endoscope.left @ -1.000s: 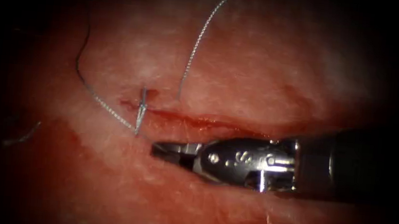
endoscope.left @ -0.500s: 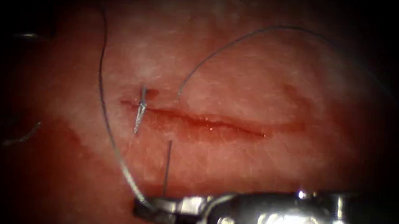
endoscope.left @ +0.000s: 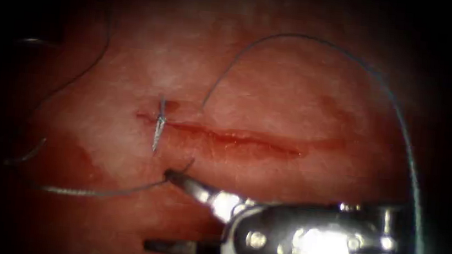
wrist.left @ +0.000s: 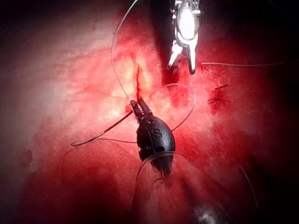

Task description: Wound Closure

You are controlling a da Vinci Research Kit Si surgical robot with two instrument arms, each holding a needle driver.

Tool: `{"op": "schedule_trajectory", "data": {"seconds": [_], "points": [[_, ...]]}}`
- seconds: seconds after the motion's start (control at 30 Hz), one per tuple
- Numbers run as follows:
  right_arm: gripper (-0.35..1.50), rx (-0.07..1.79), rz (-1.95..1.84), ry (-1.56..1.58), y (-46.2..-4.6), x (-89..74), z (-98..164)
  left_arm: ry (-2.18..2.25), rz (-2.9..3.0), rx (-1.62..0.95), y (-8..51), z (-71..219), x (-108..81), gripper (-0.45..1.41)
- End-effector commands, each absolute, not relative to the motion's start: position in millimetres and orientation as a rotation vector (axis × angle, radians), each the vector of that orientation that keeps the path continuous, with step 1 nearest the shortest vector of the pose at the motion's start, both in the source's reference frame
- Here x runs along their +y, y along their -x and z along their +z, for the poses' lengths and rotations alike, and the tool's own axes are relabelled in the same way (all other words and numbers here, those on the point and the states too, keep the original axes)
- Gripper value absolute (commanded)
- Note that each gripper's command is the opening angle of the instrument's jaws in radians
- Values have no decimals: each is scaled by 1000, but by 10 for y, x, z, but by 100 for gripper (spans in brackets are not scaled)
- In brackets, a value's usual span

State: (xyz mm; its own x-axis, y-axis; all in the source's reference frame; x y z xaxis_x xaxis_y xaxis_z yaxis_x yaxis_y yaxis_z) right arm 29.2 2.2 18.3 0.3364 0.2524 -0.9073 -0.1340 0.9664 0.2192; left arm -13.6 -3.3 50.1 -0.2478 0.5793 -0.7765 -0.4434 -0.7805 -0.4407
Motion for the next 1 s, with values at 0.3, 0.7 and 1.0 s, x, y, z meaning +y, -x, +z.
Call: {"op": "schedule_trajectory", "data": {"seconds": [0.3,0.7,1.0], "points": [[125,1113,262,-35,-294,24,276,1363,2065,-177,139,507,-45,-45],[-35,1126,194,-131,-304,6,305,1364,2065,-171,142,512,-46,-45],[-35,1147,209,-179,-292,-19,225,1363,2065,-167,144,513,-46,-45]]}}
